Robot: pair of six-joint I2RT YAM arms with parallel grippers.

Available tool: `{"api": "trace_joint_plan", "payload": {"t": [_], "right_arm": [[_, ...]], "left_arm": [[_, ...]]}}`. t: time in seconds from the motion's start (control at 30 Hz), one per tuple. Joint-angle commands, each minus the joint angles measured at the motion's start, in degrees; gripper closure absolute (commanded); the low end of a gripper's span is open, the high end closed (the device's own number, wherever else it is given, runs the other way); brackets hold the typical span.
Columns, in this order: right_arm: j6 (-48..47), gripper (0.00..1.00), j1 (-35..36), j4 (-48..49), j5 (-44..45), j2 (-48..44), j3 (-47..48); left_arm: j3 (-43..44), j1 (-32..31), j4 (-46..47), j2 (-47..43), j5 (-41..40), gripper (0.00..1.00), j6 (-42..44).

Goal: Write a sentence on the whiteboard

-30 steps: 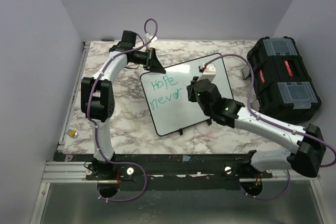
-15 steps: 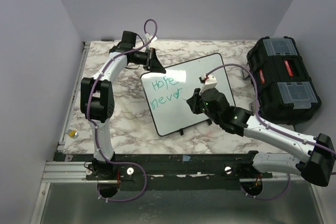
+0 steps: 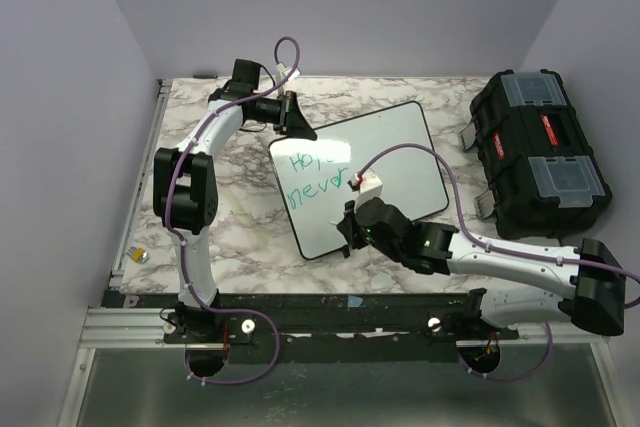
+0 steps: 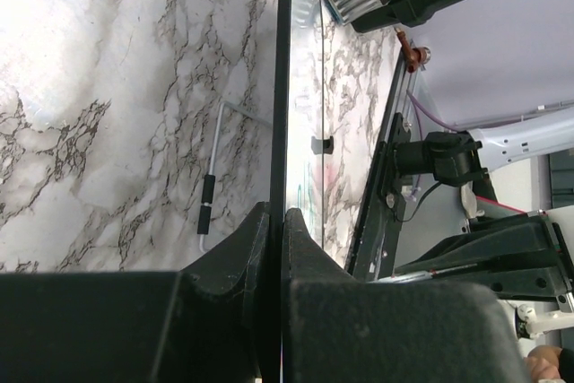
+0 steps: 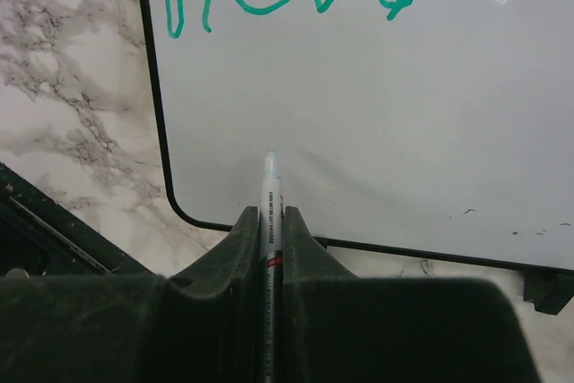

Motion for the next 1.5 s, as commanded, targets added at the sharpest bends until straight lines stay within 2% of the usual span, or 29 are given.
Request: {"api": "trace_joint_plan", "payload": {"t": [0.0, 0.23, 0.8, 1.47], "right_arm": [[1.6, 0.99, 0.3, 2.7, 1.8, 1.1, -0.2], [2.3, 0.99, 1.0, 6.2, -1.2, 5.8, 1.9], [1.1, 0.99, 2.2, 8.7, 0.3, 11.5, 5.3], [0.6, 0.99, 3.0, 9.8, 2.0, 13.3, 5.6]], "left_arm": [[-1.5, 0.2, 7.6, -3.4, -8.1, 1.00, 2.3], [-2.0, 0.8, 7.7, -3.6, -8.3, 1.00, 2.2], [-2.2, 1.5, 8.4, -3.6, -7.6, 1.00, 1.9], [-2.6, 1.9, 9.3, -3.7, -7.2, 1.00, 1.2]]}}
